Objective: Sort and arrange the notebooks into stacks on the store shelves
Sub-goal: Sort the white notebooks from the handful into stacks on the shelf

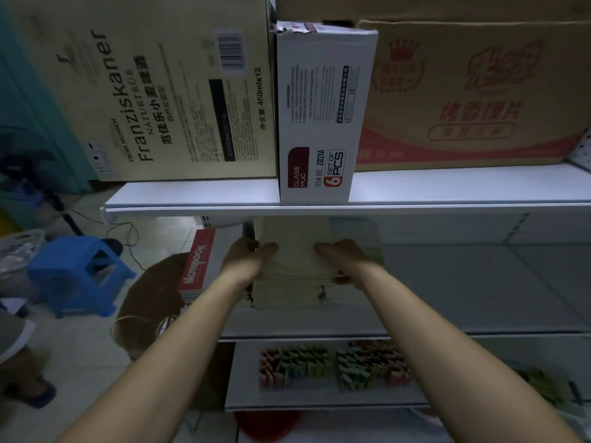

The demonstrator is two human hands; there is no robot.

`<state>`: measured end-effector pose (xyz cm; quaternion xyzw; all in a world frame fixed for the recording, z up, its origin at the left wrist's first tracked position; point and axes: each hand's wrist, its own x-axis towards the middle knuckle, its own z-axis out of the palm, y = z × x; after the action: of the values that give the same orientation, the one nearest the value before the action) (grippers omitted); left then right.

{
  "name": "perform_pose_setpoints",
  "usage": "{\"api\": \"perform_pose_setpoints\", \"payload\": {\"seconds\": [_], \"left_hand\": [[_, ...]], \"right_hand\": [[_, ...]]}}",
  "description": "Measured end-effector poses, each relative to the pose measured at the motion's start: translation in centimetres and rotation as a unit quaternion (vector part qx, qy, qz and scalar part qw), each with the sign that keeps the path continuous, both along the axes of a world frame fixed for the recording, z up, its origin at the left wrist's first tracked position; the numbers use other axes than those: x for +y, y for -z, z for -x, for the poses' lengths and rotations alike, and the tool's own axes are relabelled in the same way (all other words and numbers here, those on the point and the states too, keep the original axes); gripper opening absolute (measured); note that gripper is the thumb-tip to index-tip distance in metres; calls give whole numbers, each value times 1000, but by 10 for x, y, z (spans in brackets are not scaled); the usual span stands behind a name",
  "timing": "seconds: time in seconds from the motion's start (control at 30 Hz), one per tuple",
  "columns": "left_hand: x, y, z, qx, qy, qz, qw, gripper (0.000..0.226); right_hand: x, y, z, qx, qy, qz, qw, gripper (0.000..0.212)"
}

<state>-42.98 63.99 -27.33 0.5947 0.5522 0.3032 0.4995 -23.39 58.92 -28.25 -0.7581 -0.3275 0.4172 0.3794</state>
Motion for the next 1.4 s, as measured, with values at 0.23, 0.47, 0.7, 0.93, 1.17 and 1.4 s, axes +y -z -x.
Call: {"api": "perform_pose_setpoints", "payload": {"seconds": [0.23,0.47,0.7,0.93,1.17,1.4], "left_hand": [[12,-11,-8,-46,10,63,997,66],[2,-8,-21,-49,64,136,988,39],[-23,10,-14,-133,66,100,984,36],[-66,15,6,-133,143,40,980,75],[-72,20,22,-263,190,208,923,107],[-101,46,-9,-378,174,256,873,112]], "right_hand": [[-2,-4,-16,99,8,19,995,26],[-12,8,-28,196,34,38,979,47],[-35,10,-29,275,32,-32,960,31],[-58,8,-23,252,-12,-70,965,53],[-96,9,-17,275,-19,-102,956,52],[-146,-3,-14,240,-14,-166,956,48]]}}
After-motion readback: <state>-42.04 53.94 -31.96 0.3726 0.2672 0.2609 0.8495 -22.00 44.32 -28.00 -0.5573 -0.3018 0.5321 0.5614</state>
